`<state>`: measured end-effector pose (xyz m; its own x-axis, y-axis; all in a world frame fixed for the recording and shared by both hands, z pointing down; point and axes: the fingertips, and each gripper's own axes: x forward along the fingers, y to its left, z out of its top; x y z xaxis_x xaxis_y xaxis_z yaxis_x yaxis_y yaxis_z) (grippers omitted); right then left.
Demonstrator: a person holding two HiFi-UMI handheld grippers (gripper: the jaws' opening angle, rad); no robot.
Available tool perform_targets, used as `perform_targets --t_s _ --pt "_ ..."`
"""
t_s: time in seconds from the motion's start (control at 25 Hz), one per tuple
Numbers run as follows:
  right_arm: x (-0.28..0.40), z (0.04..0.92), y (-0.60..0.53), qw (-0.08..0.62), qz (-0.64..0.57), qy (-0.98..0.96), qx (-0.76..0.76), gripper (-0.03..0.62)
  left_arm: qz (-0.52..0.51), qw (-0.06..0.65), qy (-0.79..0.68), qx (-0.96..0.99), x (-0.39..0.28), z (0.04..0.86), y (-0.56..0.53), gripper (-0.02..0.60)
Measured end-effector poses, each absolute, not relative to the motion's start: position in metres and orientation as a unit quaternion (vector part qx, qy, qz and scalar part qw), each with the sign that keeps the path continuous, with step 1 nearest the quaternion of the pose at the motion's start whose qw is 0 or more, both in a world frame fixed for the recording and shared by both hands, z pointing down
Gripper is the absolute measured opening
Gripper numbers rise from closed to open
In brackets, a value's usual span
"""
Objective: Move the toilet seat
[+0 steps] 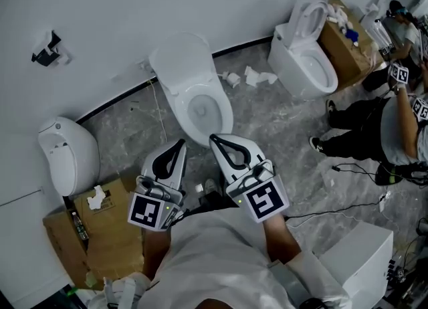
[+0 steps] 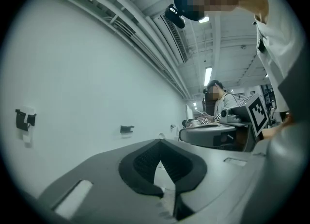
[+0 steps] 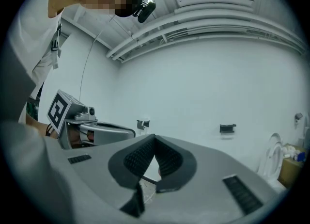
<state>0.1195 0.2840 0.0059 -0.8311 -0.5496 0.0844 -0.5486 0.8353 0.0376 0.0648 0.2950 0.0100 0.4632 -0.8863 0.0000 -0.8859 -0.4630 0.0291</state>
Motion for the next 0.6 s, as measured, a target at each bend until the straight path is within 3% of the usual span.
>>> perform_targets --t_s 0.6 --pt "0.125 0.02 0.16 0.049 0.005 -0.973 0.224 0.003 0.007 0.026 -0.541 0.84 0.083 0.027 0.175 0.0"
